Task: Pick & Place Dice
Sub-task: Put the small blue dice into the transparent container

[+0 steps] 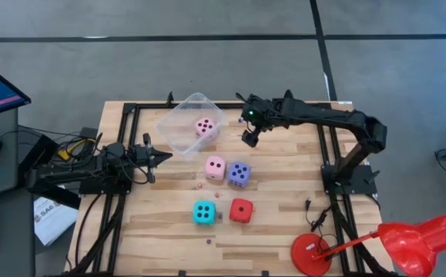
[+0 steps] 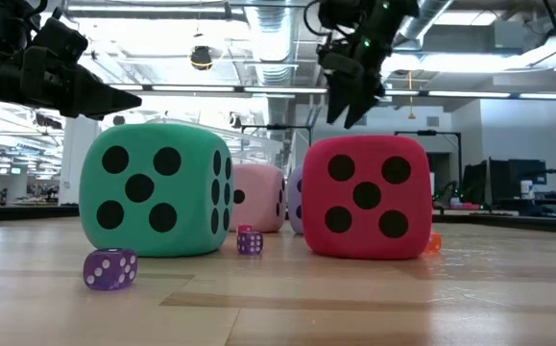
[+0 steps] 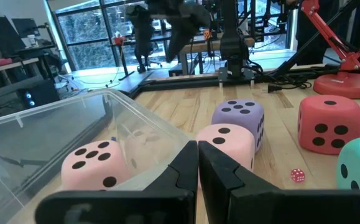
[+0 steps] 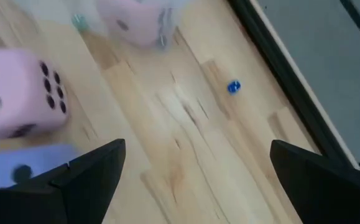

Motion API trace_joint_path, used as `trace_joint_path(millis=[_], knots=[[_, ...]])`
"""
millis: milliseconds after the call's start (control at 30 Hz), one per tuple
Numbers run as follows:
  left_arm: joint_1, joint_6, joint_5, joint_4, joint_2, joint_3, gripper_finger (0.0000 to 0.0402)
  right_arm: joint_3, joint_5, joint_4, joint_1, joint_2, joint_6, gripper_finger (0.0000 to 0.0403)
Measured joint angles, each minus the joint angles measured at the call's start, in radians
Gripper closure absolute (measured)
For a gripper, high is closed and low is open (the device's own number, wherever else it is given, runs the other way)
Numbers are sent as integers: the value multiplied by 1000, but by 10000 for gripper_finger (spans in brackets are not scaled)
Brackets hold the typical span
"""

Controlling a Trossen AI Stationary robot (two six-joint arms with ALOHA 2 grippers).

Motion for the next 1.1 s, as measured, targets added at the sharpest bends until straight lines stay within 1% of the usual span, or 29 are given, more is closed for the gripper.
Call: trace_joint_path(millis=[133,233,433,533,600,667,800,900,1100], knots=[[0,0,0,6,0,0,399,-125,-3,131,-5,-40,8,7],[0,0,0,6,0,0,399,-226,-5,260,-15,-54,15,6],[0,0,0,6,0,0,399,-388,-1,492,-43,-55,-42,6],[0,0,0,6,0,0,399,-442,-4,568,-55,-37,15,7],[0,0,0,6,0,0,399,-449,-6,607,-58,-8,88,6],[0,0,0,7,0,0,399,-453,-5,600,-60,12,151,5],[0,0,0,11,5,0,399,-450,-5,673,-60,68,212,5],[0,0,-1,8,8,0,399,-450,-6,735,-59,111,289,5],[0,0,-5,7,14,0,399,-385,-1,763,-82,168,334,6]])
